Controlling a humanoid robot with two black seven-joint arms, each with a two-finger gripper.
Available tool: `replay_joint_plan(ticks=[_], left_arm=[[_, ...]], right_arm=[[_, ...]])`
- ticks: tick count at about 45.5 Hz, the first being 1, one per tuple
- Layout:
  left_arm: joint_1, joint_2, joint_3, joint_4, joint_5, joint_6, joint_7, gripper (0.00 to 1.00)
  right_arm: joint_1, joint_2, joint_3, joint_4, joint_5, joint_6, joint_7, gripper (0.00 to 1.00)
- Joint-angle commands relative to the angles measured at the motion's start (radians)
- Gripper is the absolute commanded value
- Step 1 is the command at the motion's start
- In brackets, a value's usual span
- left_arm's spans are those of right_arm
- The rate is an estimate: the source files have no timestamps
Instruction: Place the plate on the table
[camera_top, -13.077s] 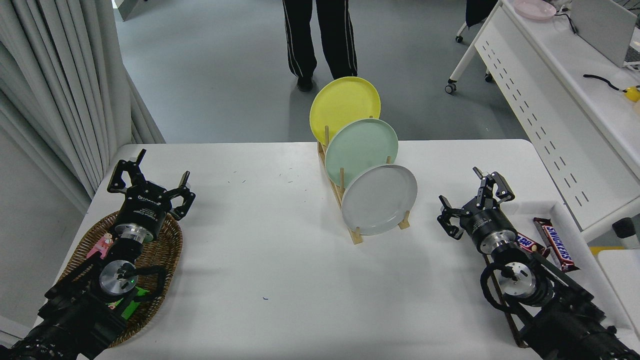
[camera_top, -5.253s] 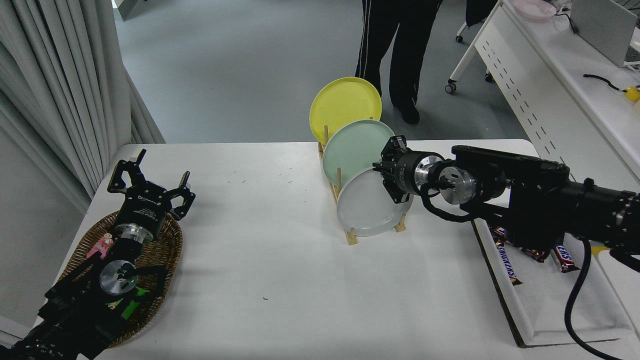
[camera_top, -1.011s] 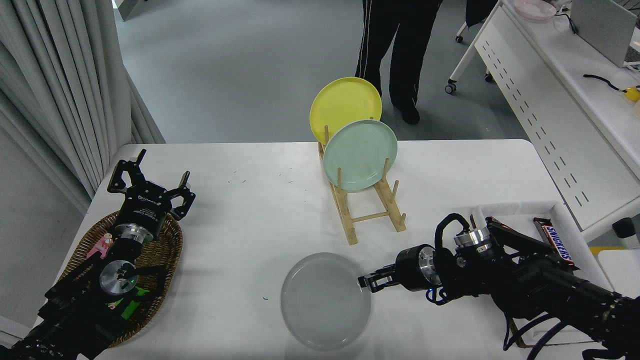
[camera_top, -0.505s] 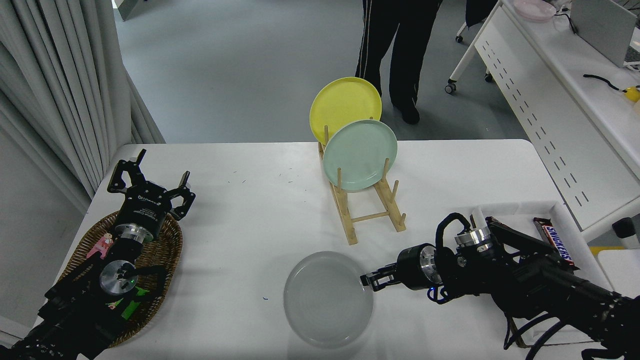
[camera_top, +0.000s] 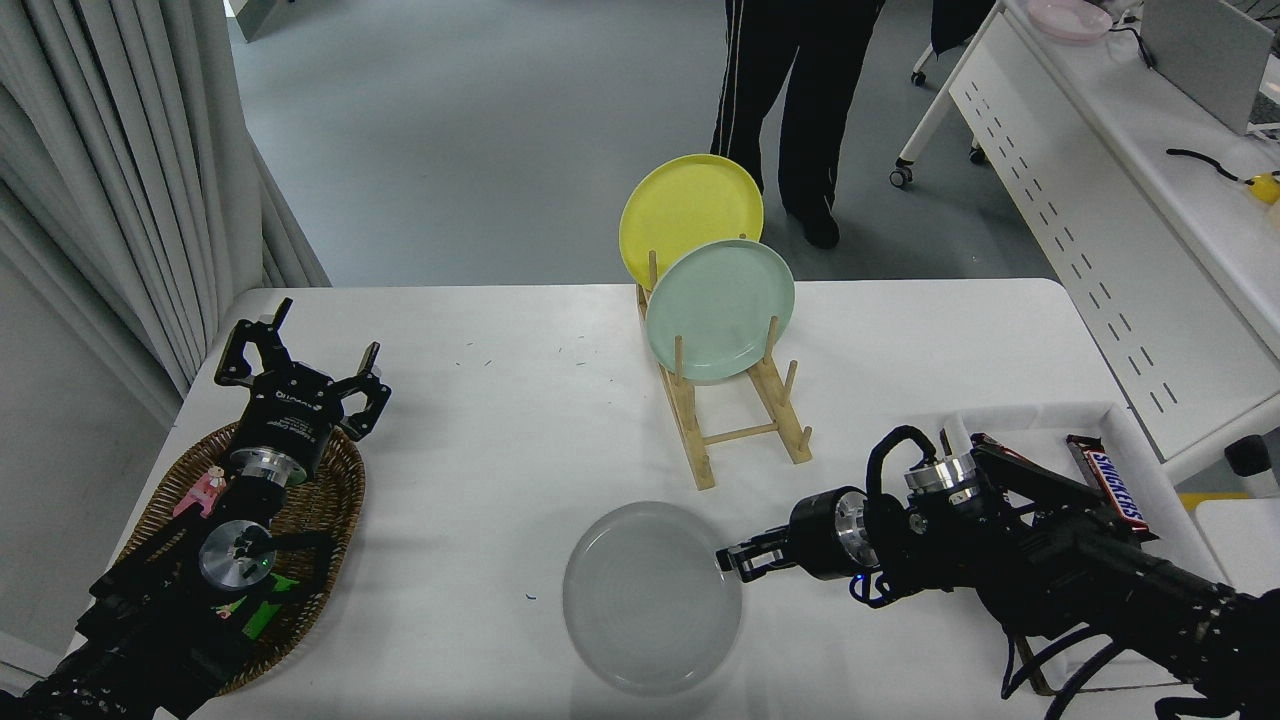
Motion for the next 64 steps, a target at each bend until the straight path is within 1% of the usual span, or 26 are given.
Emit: replay_joint_plan(ticks=[1,24,26,27,29,30,31,32,37,39,40,41,43,44,48,53,56,57,59,64], left_arm=[[0.000,0.000,0.000,0.000,0.000,0.000,0.000,1.00],[0.000,0.000,0.000,0.000,0.000,0.000,0.000,1.00],[0.000,0.000,0.000,0.000,0.000,0.000,0.000,1.00],[0.000,0.000,0.000,0.000,0.000,0.000,0.000,1.00],[0.000,0.000,0.000,0.000,0.000,0.000,0.000,1.00],[0.000,0.000,0.000,0.000,0.000,0.000,0.000,1.00],[0.000,0.000,0.000,0.000,0.000,0.000,0.000,1.00],[0.000,0.000,0.000,0.000,0.000,0.000,0.000,1.00],[0.000,0.000,0.000,0.000,0.000,0.000,0.000,1.00],[0.000,0.000,0.002,0.000,-0.001,0.000,0.000,1.00],[0.000,0.000,0.000,0.000,0.000,0.000,0.000,1.00],[0.000,0.000,0.000,0.000,0.000,0.000,0.000,1.00],[0.000,0.000,0.000,0.000,0.000,0.000,0.000,1.00],[0.000,0.000,0.000,0.000,0.000,0.000,0.000,1.00],[0.000,0.000,0.000,0.000,0.000,0.000,0.000,1.00],[0.000,0.000,0.000,0.000,0.000,0.000,0.000,1.00],[0.000,0.000,0.000,0.000,0.000,0.000,0.000,1.00],[0.000,0.000,0.000,0.000,0.000,0.000,0.000,1.00],[0.000,0.000,0.000,0.000,0.000,0.000,0.000,1.00],[0.000,0.000,0.000,0.000,0.000,0.000,0.000,1.00]], right_arm=[[-0.004,0.006,0.001,-0.001,-0.005,0.000,0.000,0.00],[-0.004,0.019,0.002,-0.012,-0.017,0.000,0.000,0.01],[-0.004,0.019,0.002,-0.012,-0.017,0.000,0.000,0.13],[-0.004,0.019,0.002,-0.012,-0.017,0.000,0.000,0.23],[-0.004,0.019,0.002,-0.012,-0.017,0.000,0.000,0.47],[-0.004,0.019,0.002,-0.012,-0.017,0.000,0.000,0.56],[-0.004,0.019,0.002,-0.012,-0.017,0.000,0.000,0.62],[-0.004,0.019,0.002,-0.012,-0.017,0.000,0.000,0.64],[-0.003,0.017,0.002,-0.009,-0.017,0.002,-0.002,0.67],[-0.001,0.017,0.001,-0.007,-0.017,0.003,-0.002,0.71],[-0.001,0.017,0.001,-0.007,-0.017,0.003,-0.002,0.74],[0.002,0.016,-0.002,-0.004,-0.017,0.005,-0.002,0.81],[0.008,0.014,-0.005,0.003,-0.018,0.006,-0.002,0.98],[0.011,0.014,-0.005,0.006,-0.019,0.008,-0.002,1.00],[0.022,0.005,-0.016,0.023,-0.023,0.020,0.000,1.00],[0.050,-0.039,-0.025,0.083,-0.061,0.066,0.000,1.00],[0.057,-0.084,-0.025,0.161,-0.077,0.120,0.000,1.00],[0.062,-0.114,-0.027,0.211,-0.077,0.165,0.000,1.00],[0.065,-0.139,-0.027,0.255,-0.077,0.209,0.000,1.00],[0.067,-0.176,-0.027,0.332,-0.081,0.284,0.002,1.00]])
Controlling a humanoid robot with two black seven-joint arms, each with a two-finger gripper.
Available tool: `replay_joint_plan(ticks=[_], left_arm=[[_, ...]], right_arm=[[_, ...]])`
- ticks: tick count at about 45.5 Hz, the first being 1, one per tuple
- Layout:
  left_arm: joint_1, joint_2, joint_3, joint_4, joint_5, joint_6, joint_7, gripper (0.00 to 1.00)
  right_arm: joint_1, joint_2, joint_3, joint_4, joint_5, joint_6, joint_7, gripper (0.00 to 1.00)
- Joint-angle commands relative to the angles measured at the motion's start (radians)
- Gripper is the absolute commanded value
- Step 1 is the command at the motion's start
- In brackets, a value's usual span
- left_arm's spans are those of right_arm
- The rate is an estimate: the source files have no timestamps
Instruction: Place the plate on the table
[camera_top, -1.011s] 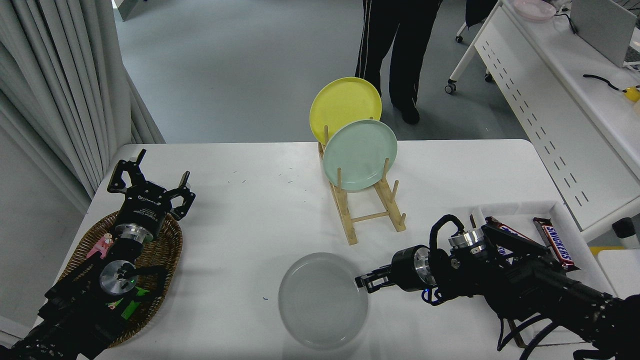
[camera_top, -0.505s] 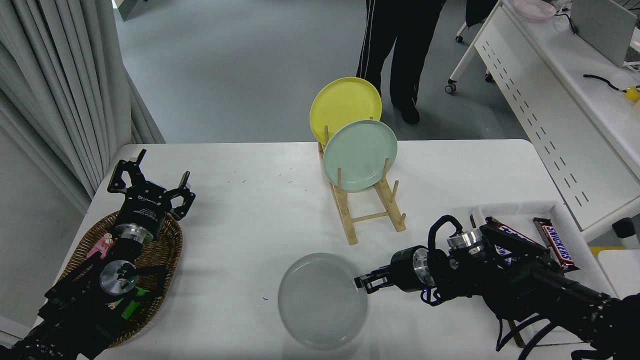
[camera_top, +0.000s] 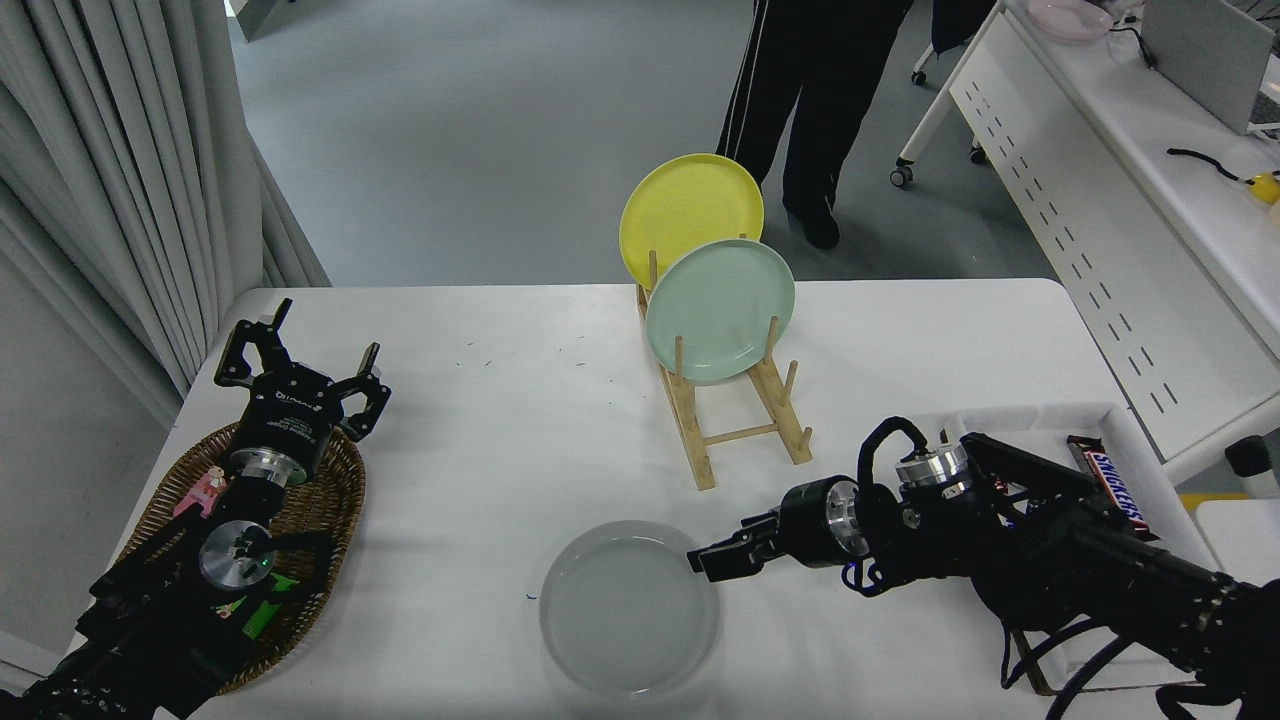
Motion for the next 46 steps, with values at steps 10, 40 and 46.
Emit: replay_joint_plan(ticks=[10,40,46], left_arm=[[0.000,0.000,0.000,0.000,0.000,0.000,0.000,1.00],[0.000,0.000,0.000,0.000,0.000,0.000,0.000,1.00],[0.000,0.000,0.000,0.000,0.000,0.000,0.000,1.00]], right_arm=[[0.044,-0.145,0.014,0.253,-0.042,0.326,0.008,1.00],[0.062,-0.310,0.214,0.235,-0.267,0.613,0.083,1.00],[0.052,-0.372,0.229,0.219,-0.388,0.605,0.091,1.00]])
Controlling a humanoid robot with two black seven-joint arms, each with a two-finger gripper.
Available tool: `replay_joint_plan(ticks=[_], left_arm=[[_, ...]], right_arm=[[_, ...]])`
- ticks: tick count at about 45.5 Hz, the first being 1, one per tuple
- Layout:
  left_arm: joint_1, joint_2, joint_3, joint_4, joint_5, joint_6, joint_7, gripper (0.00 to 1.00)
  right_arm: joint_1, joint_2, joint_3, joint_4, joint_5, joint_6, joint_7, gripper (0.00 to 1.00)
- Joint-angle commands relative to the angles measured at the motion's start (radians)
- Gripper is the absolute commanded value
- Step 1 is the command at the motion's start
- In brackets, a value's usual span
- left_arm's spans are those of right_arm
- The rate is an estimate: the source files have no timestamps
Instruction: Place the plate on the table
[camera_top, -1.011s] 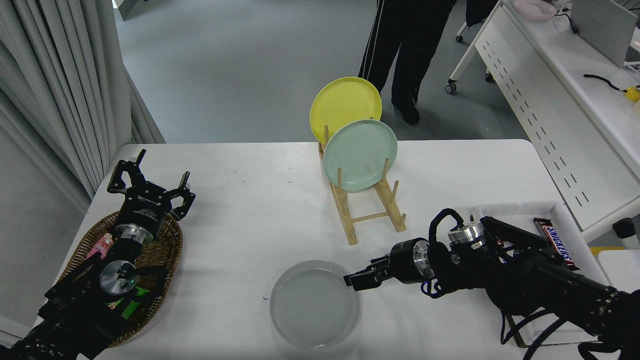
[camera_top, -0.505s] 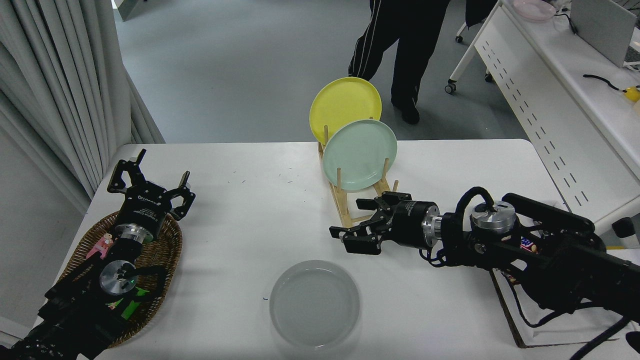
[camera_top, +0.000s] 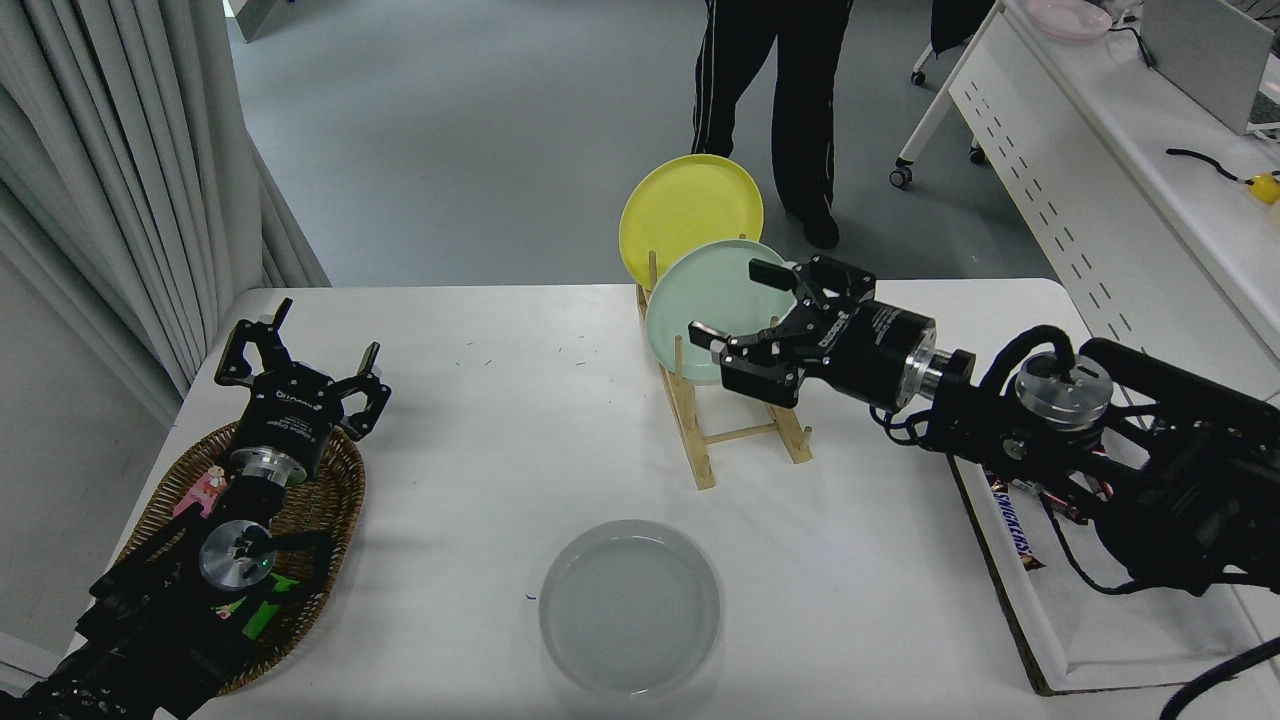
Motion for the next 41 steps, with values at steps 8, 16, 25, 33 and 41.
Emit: replay_joint_plan(ticks=[8,16,25,33,41], left_arm=[[0.000,0.000,0.000,-0.001,0.001,0.000,0.000,1.00],[0.000,0.000,0.000,0.000,0.001,0.000,0.000,1.00],[0.000,0.000,0.000,0.000,0.001,0.000,0.000,1.00],[0.000,0.000,0.000,0.000,0.001,0.000,0.000,1.00],[0.000,0.000,0.000,0.000,0.001,0.000,0.000,1.00]], right_arm=[[-0.017,-0.133,0.073,-0.062,-0.301,0.001,0.024,1.00],[-0.026,-0.155,0.081,-0.133,-0.402,0.006,0.024,1.00],[-0.094,-0.139,0.144,-0.197,-0.552,0.017,0.026,1.00],[-0.222,-0.055,0.299,-0.205,-0.733,0.067,0.072,1.00],[-0.347,0.026,0.471,-0.208,-0.930,0.095,0.079,1.00]])
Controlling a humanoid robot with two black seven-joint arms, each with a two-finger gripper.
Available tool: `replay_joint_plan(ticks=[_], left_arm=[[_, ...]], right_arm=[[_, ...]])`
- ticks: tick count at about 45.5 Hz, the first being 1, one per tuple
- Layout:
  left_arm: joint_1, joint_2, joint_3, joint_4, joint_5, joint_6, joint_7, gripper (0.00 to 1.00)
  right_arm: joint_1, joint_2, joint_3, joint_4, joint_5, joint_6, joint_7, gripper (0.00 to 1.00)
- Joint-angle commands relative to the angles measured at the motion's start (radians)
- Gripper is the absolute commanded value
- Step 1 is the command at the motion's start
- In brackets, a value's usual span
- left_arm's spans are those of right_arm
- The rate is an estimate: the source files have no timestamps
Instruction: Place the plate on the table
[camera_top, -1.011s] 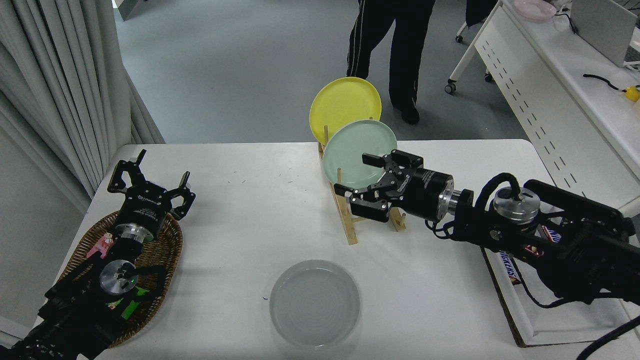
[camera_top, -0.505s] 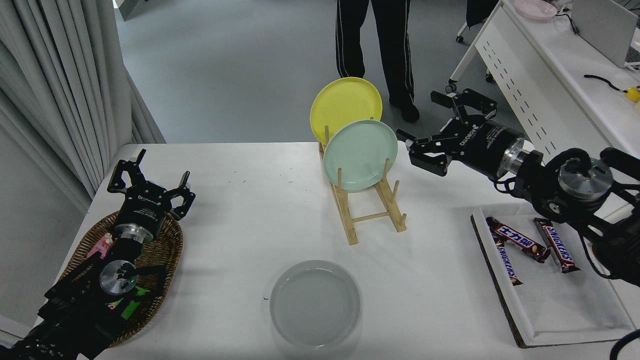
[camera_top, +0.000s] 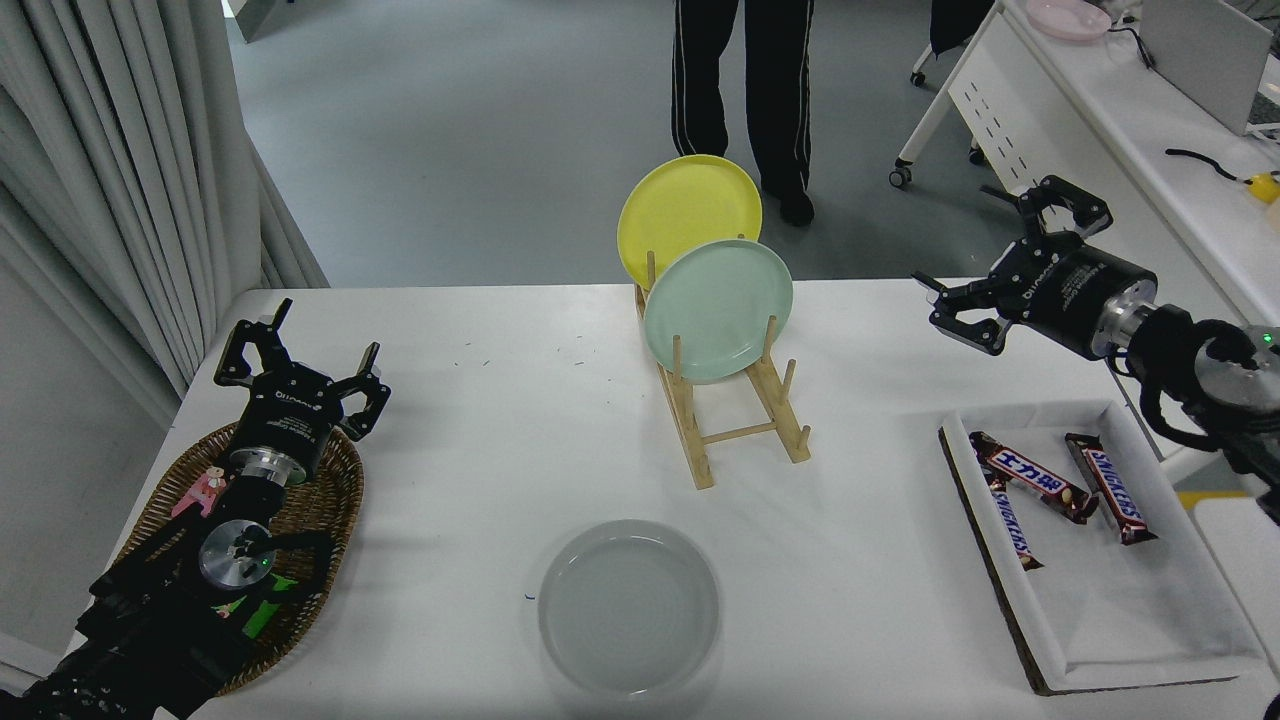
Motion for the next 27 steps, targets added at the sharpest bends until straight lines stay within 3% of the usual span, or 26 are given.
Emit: replay_joint_plan(ticks=[1,17,27], left_arm=[[0.000,0.000,0.000,0.000,0.000,0.000,0.000,1.00],[0.000,0.000,0.000,0.000,0.000,0.000,0.000,1.00],[0.000,0.000,0.000,0.000,-0.002,0.000,0.000,1.00]], right_arm=[[-0.161,0.100,0.204,-0.020,-0.256,0.042,0.021,1.00],[-0.347,0.270,0.422,-0.083,-0.497,0.144,0.024,1.00],[-0.426,0.340,0.496,-0.158,-0.554,0.218,0.044,1.00]])
